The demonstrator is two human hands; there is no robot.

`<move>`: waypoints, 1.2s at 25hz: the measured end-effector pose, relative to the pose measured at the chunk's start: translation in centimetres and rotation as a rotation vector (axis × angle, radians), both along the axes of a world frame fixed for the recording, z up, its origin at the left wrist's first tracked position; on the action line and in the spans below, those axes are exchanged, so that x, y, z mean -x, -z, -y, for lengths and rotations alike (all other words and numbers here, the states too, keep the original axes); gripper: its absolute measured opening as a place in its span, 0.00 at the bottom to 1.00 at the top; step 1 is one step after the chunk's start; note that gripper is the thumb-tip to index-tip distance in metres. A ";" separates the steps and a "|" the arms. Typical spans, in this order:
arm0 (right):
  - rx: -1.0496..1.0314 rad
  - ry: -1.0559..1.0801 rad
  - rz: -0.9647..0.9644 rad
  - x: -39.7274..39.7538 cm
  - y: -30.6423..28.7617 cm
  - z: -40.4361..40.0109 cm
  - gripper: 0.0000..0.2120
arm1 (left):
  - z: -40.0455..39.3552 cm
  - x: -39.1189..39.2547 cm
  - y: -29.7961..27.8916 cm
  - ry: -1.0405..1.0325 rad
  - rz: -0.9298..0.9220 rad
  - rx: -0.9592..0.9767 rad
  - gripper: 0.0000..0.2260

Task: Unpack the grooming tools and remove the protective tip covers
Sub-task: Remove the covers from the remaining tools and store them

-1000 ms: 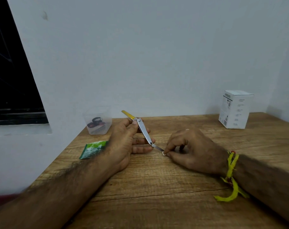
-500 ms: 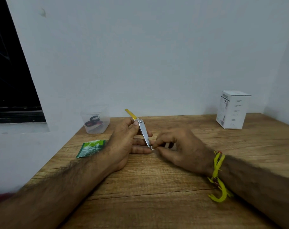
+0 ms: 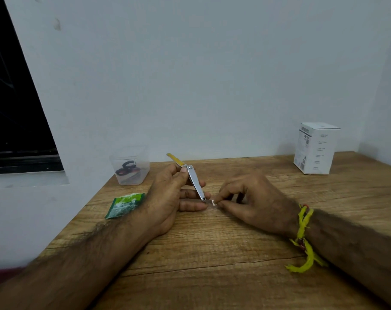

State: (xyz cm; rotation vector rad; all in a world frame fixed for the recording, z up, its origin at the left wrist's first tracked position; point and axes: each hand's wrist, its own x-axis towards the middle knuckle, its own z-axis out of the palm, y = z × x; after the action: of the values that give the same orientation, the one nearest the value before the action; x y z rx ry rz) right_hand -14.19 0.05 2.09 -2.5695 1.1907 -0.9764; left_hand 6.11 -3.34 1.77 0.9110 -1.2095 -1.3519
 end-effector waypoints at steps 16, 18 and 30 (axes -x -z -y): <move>-0.279 0.083 0.425 -0.6 -0.4 -1.4 0.02 | 0.0 -0.3 -0.2 -0.131 -0.203 0.005 0.12; -0.423 0.016 0.440 -1.1 -0.2 -1.5 0.03 | -0.1 -0.3 -0.2 -0.165 -0.182 0.052 0.13; -0.784 -0.118 0.674 -1.4 -1.5 -1.9 0.04 | -0.4 -0.3 -0.5 -0.300 -0.154 0.097 0.12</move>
State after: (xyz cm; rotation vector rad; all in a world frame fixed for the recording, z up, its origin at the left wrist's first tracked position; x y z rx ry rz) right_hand -12.83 1.93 3.63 -1.5110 0.9405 -0.9668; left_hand 6.38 -2.96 2.26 0.8647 -0.9690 -1.0923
